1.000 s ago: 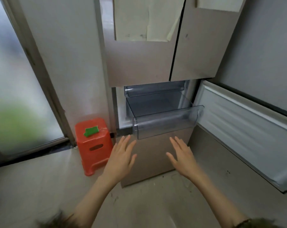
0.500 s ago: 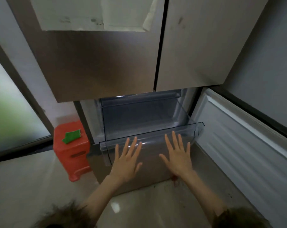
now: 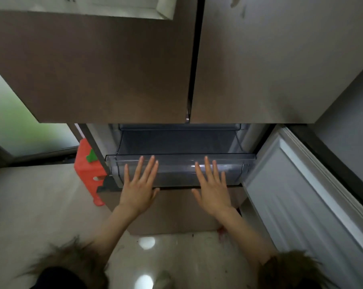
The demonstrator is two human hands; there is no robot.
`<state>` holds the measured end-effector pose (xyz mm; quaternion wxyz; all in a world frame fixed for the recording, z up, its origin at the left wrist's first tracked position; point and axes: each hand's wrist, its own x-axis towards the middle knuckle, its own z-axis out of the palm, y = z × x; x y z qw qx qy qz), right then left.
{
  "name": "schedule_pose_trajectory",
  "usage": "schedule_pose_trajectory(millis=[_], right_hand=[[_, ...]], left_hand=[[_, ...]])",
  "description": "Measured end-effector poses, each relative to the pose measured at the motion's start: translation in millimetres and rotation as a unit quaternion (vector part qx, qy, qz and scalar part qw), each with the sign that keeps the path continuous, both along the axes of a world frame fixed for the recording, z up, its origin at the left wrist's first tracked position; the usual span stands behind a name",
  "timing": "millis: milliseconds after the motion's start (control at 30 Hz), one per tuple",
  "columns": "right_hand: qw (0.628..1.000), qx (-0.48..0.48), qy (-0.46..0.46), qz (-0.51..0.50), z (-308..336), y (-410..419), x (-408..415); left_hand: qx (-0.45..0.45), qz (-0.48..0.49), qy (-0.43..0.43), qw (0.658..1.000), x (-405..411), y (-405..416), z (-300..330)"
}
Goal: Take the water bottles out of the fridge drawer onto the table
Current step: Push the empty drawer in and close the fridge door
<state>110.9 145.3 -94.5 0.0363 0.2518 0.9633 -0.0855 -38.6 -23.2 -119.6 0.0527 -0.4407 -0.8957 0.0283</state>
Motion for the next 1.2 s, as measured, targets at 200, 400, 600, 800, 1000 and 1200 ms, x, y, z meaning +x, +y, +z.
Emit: schedule_pose_trajectory(millis=[200,400,600,800,1000,1200], right_hand=[[1.0,0.007,-0.01,0.012,2.0,32.0,-37.1],[1.0,0.022,-0.02,0.01,-6.7,42.8,-43.3],[1.0,0.015,-0.018,0.003,-8.4,49.7,-59.8],[0.999,0.021,-0.04,-0.001,-14.0,56.4,-66.2],[0.999,0.002,-0.038,0.001,-0.8,64.3,-83.9],[1.0,0.002,-0.008,-0.02,-12.3,58.6,-75.2]], left_hand=[[-0.046,0.056,-0.058,0.996,-24.3,39.6,17.0],[-0.052,0.072,-0.059,0.994,-32.7,51.1,16.8],[0.003,0.078,-0.053,0.996,-40.4,53.0,14.7],[-0.007,0.089,-0.095,0.991,-43.3,55.5,10.6],[-0.004,0.069,-0.127,0.989,-66.3,62.0,18.0],[0.013,0.066,-0.095,0.993,-54.2,53.4,-0.5]])
